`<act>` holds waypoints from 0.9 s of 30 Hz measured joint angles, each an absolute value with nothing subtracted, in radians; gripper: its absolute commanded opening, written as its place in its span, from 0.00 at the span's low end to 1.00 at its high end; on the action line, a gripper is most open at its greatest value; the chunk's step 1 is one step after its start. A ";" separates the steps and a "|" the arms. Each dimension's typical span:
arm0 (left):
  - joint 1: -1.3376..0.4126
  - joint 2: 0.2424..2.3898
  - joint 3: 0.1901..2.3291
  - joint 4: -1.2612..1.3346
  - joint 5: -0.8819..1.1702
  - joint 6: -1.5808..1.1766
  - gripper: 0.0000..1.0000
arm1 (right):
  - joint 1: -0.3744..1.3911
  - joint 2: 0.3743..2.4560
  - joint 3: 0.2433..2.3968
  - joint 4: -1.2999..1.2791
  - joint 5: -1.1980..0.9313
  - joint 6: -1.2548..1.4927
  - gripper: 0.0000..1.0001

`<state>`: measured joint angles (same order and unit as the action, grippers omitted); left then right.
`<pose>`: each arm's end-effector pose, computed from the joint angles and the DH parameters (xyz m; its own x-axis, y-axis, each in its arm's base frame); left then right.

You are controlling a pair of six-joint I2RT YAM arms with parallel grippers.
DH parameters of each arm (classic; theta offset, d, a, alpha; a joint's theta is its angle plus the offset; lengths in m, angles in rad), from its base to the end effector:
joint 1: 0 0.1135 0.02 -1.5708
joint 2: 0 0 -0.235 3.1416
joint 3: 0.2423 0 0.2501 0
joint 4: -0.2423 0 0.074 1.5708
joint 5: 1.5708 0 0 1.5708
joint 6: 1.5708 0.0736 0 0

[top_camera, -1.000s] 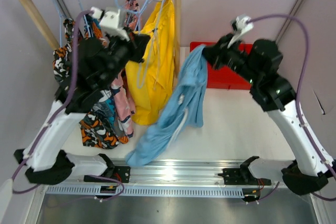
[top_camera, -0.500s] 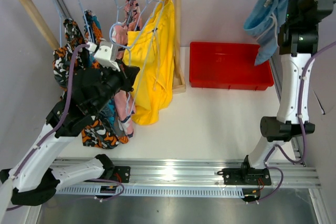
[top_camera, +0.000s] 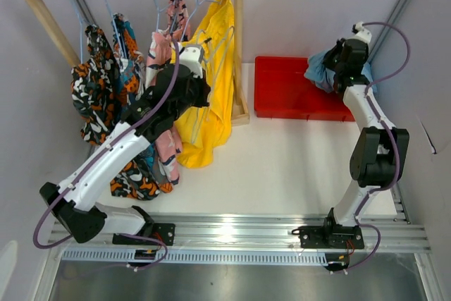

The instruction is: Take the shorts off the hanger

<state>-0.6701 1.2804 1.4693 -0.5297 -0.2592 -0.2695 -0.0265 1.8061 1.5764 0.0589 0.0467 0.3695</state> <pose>0.2599 -0.1819 0.3947 -0.3619 -0.0416 -0.9313 0.3264 0.9301 -0.1684 0.4700 -0.0159 0.3201 -0.1323 0.3644 -0.9218 0.1289 0.9284 0.3485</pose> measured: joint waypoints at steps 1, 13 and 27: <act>-0.669 1.297 1.478 -0.534 -0.258 -0.270 0.00 | -0.023 1.804 1.541 0.066 0.041 0.371 0.00; -0.607 1.540 1.920 -0.588 -0.254 -0.246 0.00 | -0.004 1.899 1.707 -0.252 0.094 0.447 1.00; -0.566 1.998 2.454 -0.662 -0.223 -0.202 0.00 | 0.157 1.507 1.085 -0.260 0.090 0.562 0.99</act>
